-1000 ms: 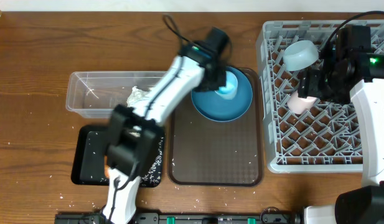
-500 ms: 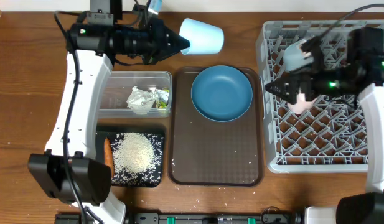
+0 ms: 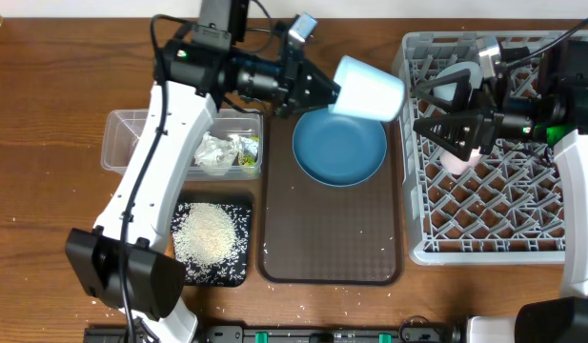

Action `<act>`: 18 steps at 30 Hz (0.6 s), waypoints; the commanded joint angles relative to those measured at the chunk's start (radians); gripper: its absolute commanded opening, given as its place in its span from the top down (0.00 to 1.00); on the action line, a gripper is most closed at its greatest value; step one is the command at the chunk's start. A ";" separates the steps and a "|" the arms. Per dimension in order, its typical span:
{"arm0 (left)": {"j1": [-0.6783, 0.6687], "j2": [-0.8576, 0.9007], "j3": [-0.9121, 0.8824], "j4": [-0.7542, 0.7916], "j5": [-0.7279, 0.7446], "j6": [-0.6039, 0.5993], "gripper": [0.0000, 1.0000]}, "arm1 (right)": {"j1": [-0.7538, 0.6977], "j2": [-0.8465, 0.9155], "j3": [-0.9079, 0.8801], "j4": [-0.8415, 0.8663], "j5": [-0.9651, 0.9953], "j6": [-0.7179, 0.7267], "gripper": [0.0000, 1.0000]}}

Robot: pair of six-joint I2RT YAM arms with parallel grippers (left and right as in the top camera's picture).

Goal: Sort waste into correct bins and load items into the dishwasher rack
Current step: 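Lift light-blue cup with left gripper and hand it to right gripper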

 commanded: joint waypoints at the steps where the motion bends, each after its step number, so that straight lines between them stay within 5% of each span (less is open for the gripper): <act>1: -0.012 0.005 0.002 0.003 -0.021 0.021 0.94 | 0.034 -0.017 -0.003 0.008 -0.053 -0.029 0.01; 14: -0.067 0.005 0.002 0.001 -0.020 0.021 0.94 | 0.132 -0.018 -0.003 0.103 -0.053 -0.025 0.02; 18: -0.072 0.005 0.002 0.002 -0.024 0.021 0.94 | 0.131 -0.018 -0.003 0.104 -0.053 -0.026 0.17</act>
